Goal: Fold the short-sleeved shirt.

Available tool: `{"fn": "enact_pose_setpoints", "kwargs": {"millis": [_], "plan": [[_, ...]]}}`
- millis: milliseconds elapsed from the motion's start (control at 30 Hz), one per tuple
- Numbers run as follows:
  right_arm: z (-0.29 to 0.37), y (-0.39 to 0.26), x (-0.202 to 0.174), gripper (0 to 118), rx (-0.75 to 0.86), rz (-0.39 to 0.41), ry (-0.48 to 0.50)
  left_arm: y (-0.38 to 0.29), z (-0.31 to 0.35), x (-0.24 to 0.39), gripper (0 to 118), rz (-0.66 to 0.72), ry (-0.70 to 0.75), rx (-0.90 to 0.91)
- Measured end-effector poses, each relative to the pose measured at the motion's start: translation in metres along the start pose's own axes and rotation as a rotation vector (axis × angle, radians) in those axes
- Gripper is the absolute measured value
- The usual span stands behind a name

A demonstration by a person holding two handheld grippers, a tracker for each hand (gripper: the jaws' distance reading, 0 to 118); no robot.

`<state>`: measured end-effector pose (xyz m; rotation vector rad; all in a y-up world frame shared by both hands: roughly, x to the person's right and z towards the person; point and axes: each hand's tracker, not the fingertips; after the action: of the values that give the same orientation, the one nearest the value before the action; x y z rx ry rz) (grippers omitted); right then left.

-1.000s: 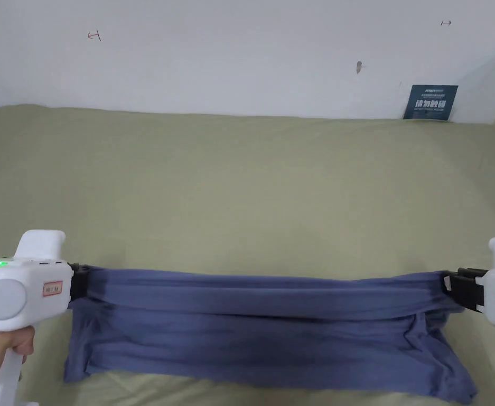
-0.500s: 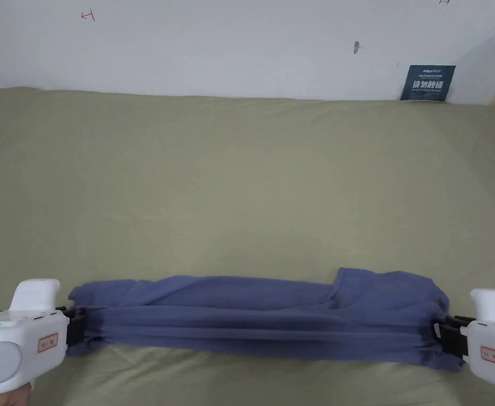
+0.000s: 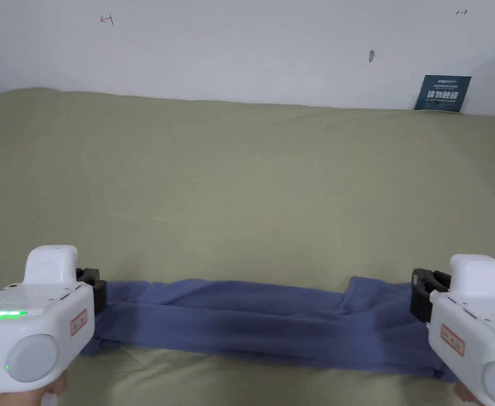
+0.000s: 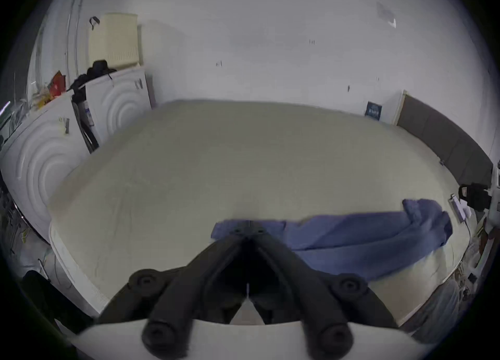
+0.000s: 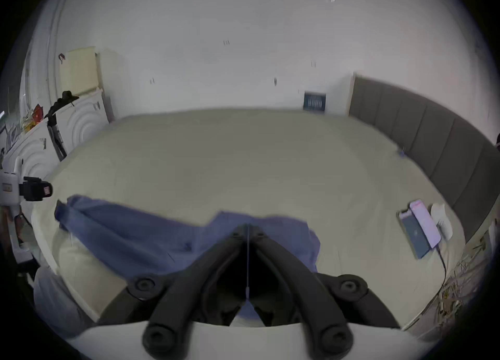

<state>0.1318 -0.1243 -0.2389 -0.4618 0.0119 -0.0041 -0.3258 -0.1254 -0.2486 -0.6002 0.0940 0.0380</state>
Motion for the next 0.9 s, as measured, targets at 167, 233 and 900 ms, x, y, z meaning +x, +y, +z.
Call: {"fn": "enact_pose_setpoints", "kwargs": {"millis": [167,233,900], "plan": [[0.017,0.001,-0.045,0,0.155,0.016,-0.04,0.006,0.011,-0.002,0,0.07,-0.057,-0.003],[0.02,0.002,-0.06,0,0.185,0.042,-0.057,0.012,0.002,-0.018,0,0.142,-0.134,-0.102],[0.0,-0.006,-0.117,0,0.18,0.11,-0.049,0.003,-0.119,-0.149,1,0.548,-0.569,-0.569]]}}
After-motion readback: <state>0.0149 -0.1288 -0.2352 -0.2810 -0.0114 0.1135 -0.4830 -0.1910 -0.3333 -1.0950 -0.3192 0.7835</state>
